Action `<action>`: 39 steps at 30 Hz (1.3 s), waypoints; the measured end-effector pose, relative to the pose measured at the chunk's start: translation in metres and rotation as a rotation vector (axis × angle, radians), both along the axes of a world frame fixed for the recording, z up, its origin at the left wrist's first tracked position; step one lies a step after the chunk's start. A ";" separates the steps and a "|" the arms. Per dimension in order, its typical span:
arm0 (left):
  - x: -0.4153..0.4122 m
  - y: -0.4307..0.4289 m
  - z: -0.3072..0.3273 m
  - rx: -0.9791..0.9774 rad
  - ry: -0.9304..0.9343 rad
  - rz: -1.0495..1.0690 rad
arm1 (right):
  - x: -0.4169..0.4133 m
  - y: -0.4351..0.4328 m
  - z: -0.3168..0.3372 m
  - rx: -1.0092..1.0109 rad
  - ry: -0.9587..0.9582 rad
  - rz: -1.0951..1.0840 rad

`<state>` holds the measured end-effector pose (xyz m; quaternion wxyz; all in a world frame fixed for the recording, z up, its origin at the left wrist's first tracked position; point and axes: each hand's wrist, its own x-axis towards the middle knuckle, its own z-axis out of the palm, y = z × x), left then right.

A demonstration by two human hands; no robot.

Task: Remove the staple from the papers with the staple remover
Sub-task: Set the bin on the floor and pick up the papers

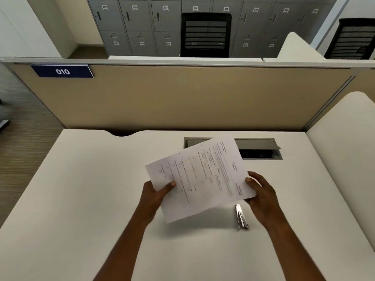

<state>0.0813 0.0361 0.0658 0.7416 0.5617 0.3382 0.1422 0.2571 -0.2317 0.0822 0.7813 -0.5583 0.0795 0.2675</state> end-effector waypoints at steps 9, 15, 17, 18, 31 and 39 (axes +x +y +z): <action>-0.012 0.000 -0.039 0.358 0.240 -0.071 | -0.016 0.014 -0.033 -0.348 -0.262 0.239; -0.016 -0.017 -0.046 0.369 0.224 0.130 | -0.046 0.033 -0.054 -0.372 -0.336 0.099; -0.021 -0.022 -0.051 0.311 0.203 0.113 | -0.054 0.034 -0.068 -0.434 -0.322 0.095; -0.023 -0.026 -0.052 0.286 0.186 0.114 | -0.057 0.034 -0.073 -0.461 -0.323 0.096; 0.002 -0.035 -0.032 0.064 0.148 0.391 | -0.056 0.041 -0.071 -0.561 -0.472 0.154; 0.000 -0.036 -0.031 0.158 0.002 0.193 | -0.054 0.048 -0.072 -0.599 -0.453 0.122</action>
